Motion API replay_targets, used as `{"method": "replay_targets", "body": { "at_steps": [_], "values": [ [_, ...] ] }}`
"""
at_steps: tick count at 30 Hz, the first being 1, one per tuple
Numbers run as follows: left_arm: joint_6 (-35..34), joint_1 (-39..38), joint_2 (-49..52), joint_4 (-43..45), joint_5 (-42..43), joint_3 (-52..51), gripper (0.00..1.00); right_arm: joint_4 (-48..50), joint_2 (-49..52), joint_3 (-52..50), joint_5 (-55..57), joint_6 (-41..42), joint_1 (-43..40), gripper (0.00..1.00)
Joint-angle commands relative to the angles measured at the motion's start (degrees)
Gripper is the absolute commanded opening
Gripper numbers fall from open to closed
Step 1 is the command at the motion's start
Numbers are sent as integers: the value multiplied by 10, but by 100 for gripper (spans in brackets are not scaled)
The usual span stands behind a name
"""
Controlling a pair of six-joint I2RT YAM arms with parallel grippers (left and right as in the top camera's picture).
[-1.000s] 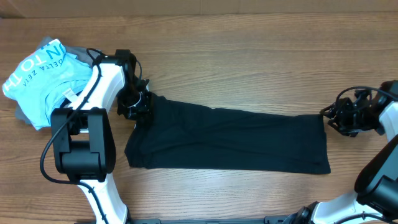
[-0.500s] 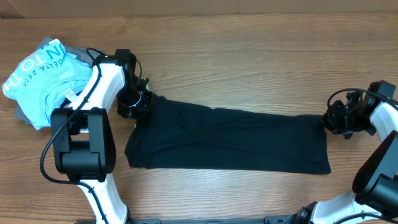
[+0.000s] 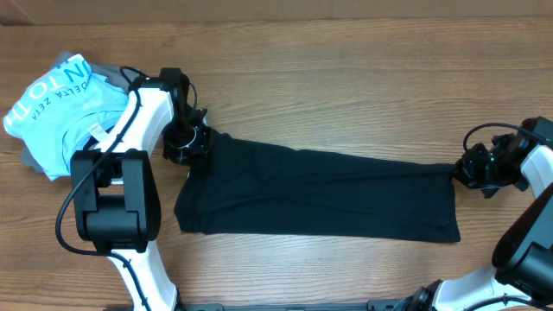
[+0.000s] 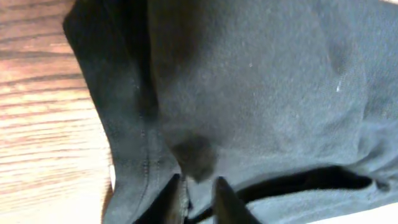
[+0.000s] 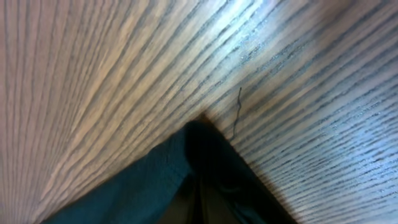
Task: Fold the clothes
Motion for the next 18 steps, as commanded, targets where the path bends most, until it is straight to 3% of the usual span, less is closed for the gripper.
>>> {"method": "replay_targets", "body": {
  "at_steps": [1,4,8,15,18],
  "values": [
    [-1,13,-13,-7,2,39,38,4,-2,7,-5,7,-3,4],
    [4,20,-13,0,1,51,53,4,-2,7,-4,7,-3,4],
    [11,22,-12,42,11,45,59,3,-2,7,-4,7,-3,4],
    [14,22,-5,110,58,10,49,1,-2,7,-4,7,-3,4],
    [14,22,-4,140,111,-14,31,1,-2,7,-4,7,-3,4]
  ]
}}
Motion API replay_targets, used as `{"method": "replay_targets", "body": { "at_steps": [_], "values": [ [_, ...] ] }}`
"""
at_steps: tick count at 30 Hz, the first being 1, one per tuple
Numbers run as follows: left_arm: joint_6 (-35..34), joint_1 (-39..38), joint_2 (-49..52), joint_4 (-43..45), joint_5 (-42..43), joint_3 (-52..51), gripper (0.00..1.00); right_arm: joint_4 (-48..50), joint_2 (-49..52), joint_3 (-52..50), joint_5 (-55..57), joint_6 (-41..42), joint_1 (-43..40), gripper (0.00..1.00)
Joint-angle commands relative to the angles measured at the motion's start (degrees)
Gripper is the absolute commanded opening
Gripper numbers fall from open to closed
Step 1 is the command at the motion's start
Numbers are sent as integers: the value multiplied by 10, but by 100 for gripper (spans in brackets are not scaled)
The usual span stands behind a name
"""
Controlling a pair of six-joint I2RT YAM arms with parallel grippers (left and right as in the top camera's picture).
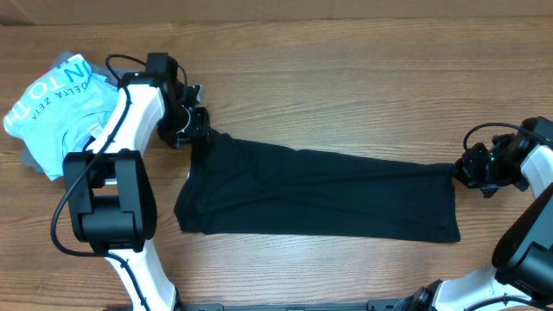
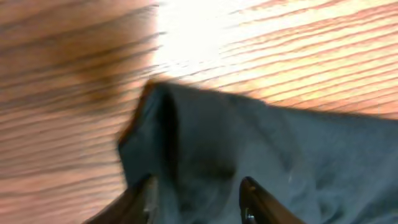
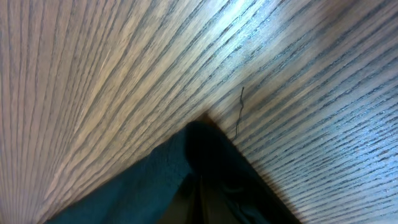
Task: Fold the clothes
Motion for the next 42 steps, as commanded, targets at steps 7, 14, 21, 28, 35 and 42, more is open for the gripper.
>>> {"method": "replay_targets", "body": {
  "at_steps": [7,14,21,28,35,42],
  "values": [
    [2,36,-5,-7,17,-13,4,2,-2,7,-1,3,-3,5],
    [-34,110,-9,-3,45,13,4,4,-2,7,-11,2,-3,12],
    [-23,106,-9,-3,57,13,11,7,-2,7,-48,-5,-2,15],
    [-19,96,-9,-5,60,13,20,18,-2,2,-109,-76,40,45],
    [-18,96,-9,-6,60,13,20,19,-2,-10,-54,-71,96,33],
    [-18,96,-9,-6,60,13,19,-3,-2,-10,-11,-43,100,16]
  ]
}}
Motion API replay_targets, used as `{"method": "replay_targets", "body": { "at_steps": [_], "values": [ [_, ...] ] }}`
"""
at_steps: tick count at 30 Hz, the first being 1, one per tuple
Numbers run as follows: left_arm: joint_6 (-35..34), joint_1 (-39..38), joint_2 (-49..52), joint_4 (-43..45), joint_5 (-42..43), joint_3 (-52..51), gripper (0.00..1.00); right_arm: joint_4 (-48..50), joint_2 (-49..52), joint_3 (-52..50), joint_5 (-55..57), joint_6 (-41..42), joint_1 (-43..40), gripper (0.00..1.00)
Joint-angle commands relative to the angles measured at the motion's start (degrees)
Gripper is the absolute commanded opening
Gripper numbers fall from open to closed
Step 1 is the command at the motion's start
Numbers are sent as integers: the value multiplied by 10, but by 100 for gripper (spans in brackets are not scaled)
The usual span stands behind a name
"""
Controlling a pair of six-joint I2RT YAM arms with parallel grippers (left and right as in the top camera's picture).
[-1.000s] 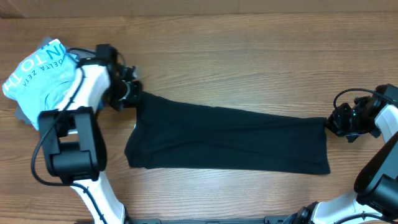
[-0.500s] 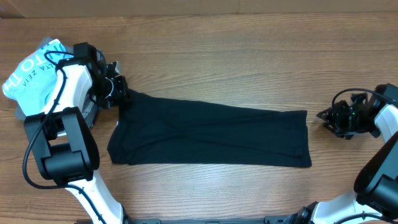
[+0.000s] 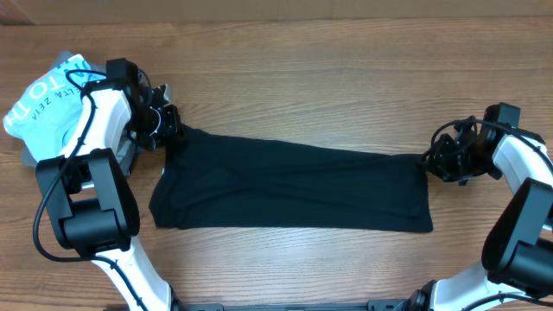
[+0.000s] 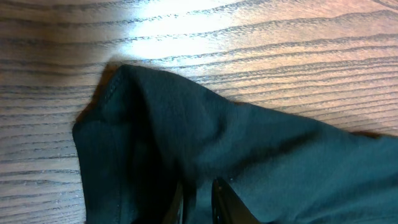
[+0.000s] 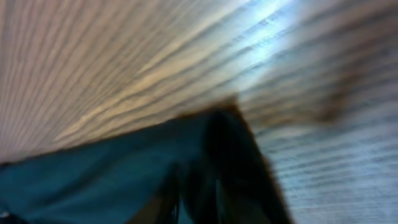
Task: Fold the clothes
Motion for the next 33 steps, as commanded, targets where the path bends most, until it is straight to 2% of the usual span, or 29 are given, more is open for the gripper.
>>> {"method": "replay_targets", "body": {
  "at_steps": [1,2,9,14,15,16,18,24,26,33],
  "values": [
    [1,0,-9,-1,12,13,19,-9,-2,-5,40,35,-2,7],
    [1,0,-9,-2,12,13,18,-13,-2,-5,48,41,-1,4],
    [1,0,-9,-2,11,13,15,-32,-2,0,60,50,-2,4],
    [5,0,-9,-2,9,13,15,-50,-2,7,109,72,-3,4],
    [5,0,-9,-2,8,13,15,-49,-2,8,107,76,-4,15],
    [5,0,-9,-2,8,13,15,-51,-2,10,106,83,-5,34],
    [5,0,-9,-3,8,13,15,-64,-2,15,94,77,-8,43],
    [5,0,-9,-3,9,13,16,-151,-2,25,68,38,-9,46],
    [5,0,-9,-3,8,13,16,-177,-2,23,68,29,-9,43],
    [8,0,-9,-3,9,13,16,-200,-2,16,80,36,-12,43]
  ]
}}
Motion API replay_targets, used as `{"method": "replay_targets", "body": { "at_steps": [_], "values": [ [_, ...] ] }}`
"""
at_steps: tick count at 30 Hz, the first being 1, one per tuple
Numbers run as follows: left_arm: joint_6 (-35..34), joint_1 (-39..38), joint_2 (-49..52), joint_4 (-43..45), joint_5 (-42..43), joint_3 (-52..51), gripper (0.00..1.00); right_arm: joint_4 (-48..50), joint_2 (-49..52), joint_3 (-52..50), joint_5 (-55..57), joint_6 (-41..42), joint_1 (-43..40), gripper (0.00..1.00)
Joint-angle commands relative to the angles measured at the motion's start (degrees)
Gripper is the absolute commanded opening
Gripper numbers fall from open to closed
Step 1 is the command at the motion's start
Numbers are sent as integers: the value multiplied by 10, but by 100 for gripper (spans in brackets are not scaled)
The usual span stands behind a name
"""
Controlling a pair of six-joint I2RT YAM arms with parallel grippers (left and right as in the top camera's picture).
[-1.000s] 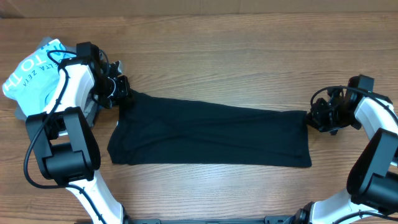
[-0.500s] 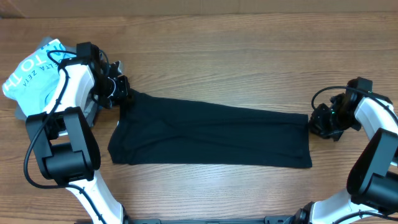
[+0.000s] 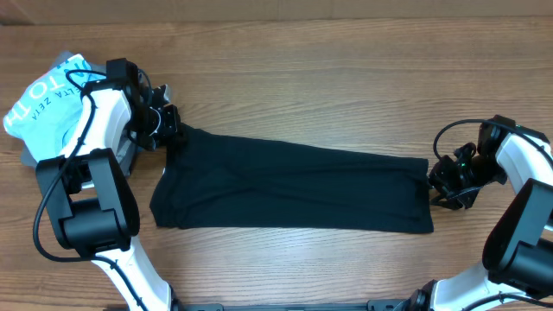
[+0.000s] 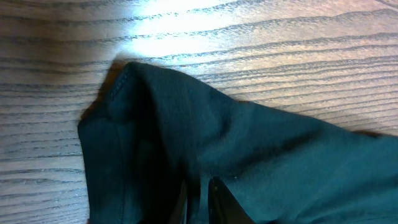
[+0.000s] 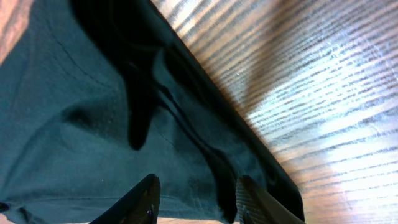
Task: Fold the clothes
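Observation:
A long black garment (image 3: pixel 294 190) lies flat across the middle of the wooden table. My left gripper (image 3: pixel 170 130) is at its far left corner, and in the left wrist view this left gripper (image 4: pixel 199 200) is shut on the dark cloth (image 4: pixel 249 155). My right gripper (image 3: pixel 445 184) sits just off the garment's right edge. In the right wrist view the right gripper (image 5: pixel 199 200) is open, its fingers (image 5: pixel 147 194) spread above the cloth's edge (image 5: pixel 186 137) with nothing pinched.
A light blue shirt with white lettering (image 3: pixel 52 99) lies on a grey garment at the far left, right beside my left arm. Bare wood table (image 3: pixel 346 78) runs behind and in front of the black garment.
My right gripper has let go of the garment's far right corner, sits lower along the right edge and is now open. The left gripper and the garment have stayed put.
First both grippers were shut on the garment's far corners. Then the left stood open at its corner, the right still holding. Later both were shut again, with the garment lying further left. Now only the left holds.

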Motion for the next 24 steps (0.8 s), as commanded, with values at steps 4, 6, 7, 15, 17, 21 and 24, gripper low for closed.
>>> {"method": "replay_targets", "body": {
  "at_steps": [4,6,7,15,17,21,24],
  "values": [
    [16,0,-9,-5,9,13,17,-19,-2,4,9,-5,-6,42],
    [17,0,-9,-6,9,13,17,-23,-2,2,9,-5,-6,42],
    [18,0,-9,-6,9,13,17,-23,-2,0,9,-4,-6,41],
    [18,0,-9,-5,9,13,17,-11,-2,-32,7,-4,-4,36],
    [18,0,-9,-5,9,13,17,5,-2,-49,-5,-4,-4,35],
    [18,0,-9,-6,9,13,17,25,-2,-58,-41,-18,-4,21],
    [18,0,-9,-5,9,13,17,24,-3,-57,-38,-22,-5,6]
  ]
}}
